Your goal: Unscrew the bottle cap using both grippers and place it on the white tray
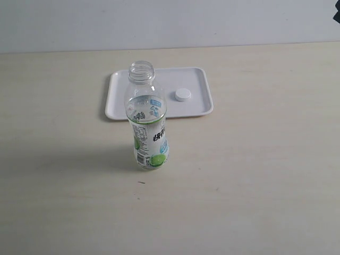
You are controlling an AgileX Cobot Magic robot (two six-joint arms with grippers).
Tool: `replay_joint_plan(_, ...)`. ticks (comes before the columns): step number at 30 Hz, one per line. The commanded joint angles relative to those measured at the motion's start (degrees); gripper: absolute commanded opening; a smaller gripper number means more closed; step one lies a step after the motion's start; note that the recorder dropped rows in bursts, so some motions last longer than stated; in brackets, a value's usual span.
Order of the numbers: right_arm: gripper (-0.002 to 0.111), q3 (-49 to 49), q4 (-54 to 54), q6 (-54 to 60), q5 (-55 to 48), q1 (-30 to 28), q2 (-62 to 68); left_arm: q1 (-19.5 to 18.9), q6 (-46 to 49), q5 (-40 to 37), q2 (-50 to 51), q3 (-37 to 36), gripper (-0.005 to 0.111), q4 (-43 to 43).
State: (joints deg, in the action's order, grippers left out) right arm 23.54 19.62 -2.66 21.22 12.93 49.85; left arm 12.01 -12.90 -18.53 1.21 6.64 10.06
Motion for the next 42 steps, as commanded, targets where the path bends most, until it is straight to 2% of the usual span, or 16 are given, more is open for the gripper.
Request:
replay_joint_plan(1,0.000,-0.29,-0.13,-0.19,0.73,-0.24,-0.49,-0.12,1.29,0.24,-1.05,-0.04,0.000,-1.06)
replay_joint_plan(6,0.000,-0.29,-0.20,-0.19,0.73,-0.24,-0.49,-0.12,4.34,0.69,-1.21,-2.03,0.000,-2.25)
replay_joint_plan(20,0.000,-0.29,-0.21,-0.32,0.73,-0.24,-0.49,-0.12,4.33,0.69,-1.21,-3.32,0.000,-3.60)
replay_joint_plan(27,0.000,-0.29,-0.21,-0.32,0.73,-0.24,-0.49,-0.12,4.33,0.69,-1.21,-6.64,0.000,-3.83)
replay_joint_plan(42,0.000,-0.29,-0.20,-0.32,0.73,-0.24,-0.49,-0.12,4.33,-1.86,-1.21,-6.64,0.000,-3.60)
